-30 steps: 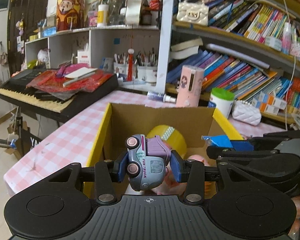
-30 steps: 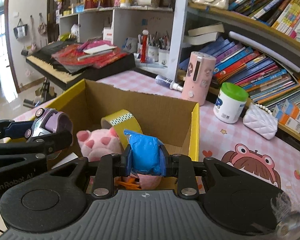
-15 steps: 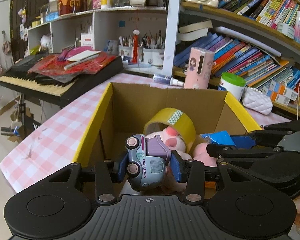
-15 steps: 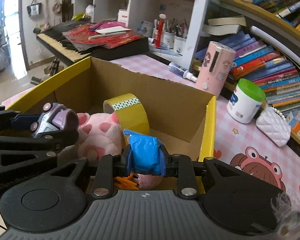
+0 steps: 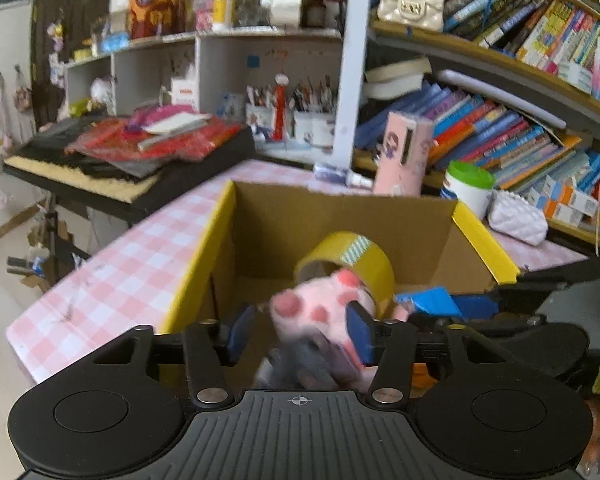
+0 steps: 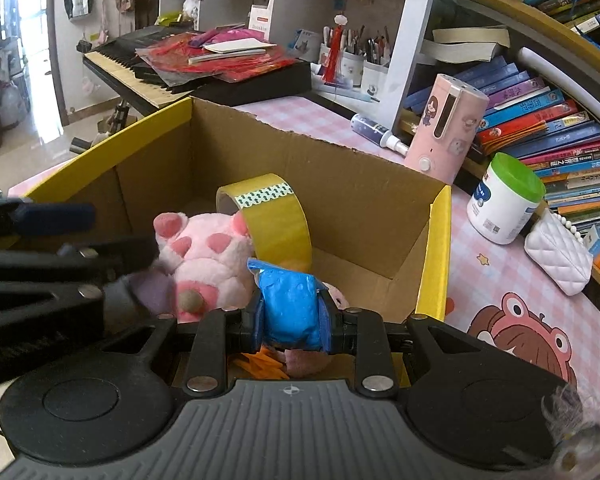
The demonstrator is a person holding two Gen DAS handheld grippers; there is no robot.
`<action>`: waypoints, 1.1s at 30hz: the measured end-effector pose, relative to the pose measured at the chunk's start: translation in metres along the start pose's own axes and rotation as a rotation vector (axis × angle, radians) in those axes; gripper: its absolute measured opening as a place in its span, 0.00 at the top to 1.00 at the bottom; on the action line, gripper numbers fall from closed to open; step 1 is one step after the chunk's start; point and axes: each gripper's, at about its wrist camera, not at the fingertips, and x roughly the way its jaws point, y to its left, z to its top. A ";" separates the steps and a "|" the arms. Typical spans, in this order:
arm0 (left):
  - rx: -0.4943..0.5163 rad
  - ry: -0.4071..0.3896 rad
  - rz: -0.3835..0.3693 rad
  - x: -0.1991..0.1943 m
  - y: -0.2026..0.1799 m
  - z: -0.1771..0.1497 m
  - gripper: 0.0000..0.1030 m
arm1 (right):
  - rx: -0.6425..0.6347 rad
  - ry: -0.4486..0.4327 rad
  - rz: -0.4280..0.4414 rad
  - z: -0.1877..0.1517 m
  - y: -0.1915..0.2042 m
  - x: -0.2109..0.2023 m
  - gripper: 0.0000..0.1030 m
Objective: Organize objects
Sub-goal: 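Lower the block and truck into the box and open both tools, then withdraw both open tools up and away from the box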
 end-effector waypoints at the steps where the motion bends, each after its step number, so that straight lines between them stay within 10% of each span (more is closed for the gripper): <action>1: -0.010 -0.016 -0.009 -0.003 0.002 0.001 0.35 | -0.001 0.004 -0.001 0.000 0.001 0.000 0.76; 18: -0.070 -0.095 0.019 -0.042 0.020 -0.003 0.18 | 0.057 0.052 -0.017 0.000 0.006 0.000 0.76; 33: -0.112 -0.129 0.026 -0.066 0.033 -0.012 0.04 | 0.108 -0.053 -0.071 -0.002 0.018 -0.045 0.46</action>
